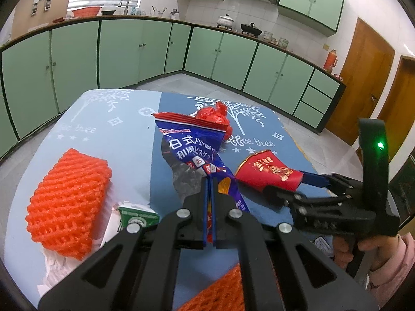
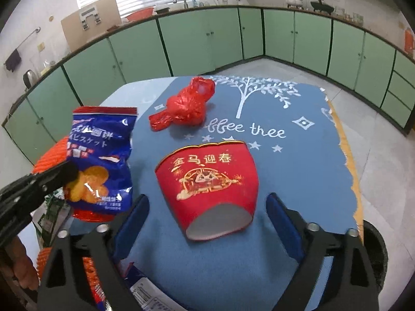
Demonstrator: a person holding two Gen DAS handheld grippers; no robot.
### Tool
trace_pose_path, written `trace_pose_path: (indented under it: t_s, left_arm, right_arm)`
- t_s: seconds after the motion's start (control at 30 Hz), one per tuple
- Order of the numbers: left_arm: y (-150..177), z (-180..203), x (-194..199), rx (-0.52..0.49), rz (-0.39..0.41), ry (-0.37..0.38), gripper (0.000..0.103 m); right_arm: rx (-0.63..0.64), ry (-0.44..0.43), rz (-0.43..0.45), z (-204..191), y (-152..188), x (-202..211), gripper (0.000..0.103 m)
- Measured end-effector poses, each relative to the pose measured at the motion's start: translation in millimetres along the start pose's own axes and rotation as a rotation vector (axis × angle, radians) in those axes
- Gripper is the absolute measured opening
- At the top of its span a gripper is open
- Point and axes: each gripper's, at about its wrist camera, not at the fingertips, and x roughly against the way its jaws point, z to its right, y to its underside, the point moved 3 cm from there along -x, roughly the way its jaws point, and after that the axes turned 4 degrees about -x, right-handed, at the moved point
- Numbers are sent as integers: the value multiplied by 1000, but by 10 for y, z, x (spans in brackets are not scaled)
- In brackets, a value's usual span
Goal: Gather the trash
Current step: 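Carry red cup and blue snack bag over the bin and open both tools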
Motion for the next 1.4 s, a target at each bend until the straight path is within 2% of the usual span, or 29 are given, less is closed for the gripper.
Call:
trace_pose_path:
  t_s: [0.27, 0.43, 0.6, 0.83, 1.07, 1.3, 1.4]
  left_arm:
    - [-4, -30, 17, 3, 3, 0, 1]
    - [-61, 60, 103, -16, 25, 25, 1]
    - [-186, 327, 250, -55, 67, 76, 1]
    - [-259, 1096, 310, -144, 94, 213, 1]
    - [-120, 2054, 61, -233, 38, 373, 1]
    - [121, 2895, -365, -328, -63, 466, 1]
    - [185, 3061, -541, -356, -102, 474, 5]
  right_arm:
    - [-5, -4, 49, 3, 10, 145, 68]
    - [-56, 3, 112, 111, -2, 434, 68]
    - [-94, 37, 177, 300, 25, 813, 68]
    - [-195, 140, 246, 837, 303, 1417, 68]
    - [-348, 314, 247, 1674, 885, 1902, 68]
    - [-485, 416, 189, 2403, 1382, 1946, 68]
    - [-505, 437, 158, 2586, 1494, 1848, 69]
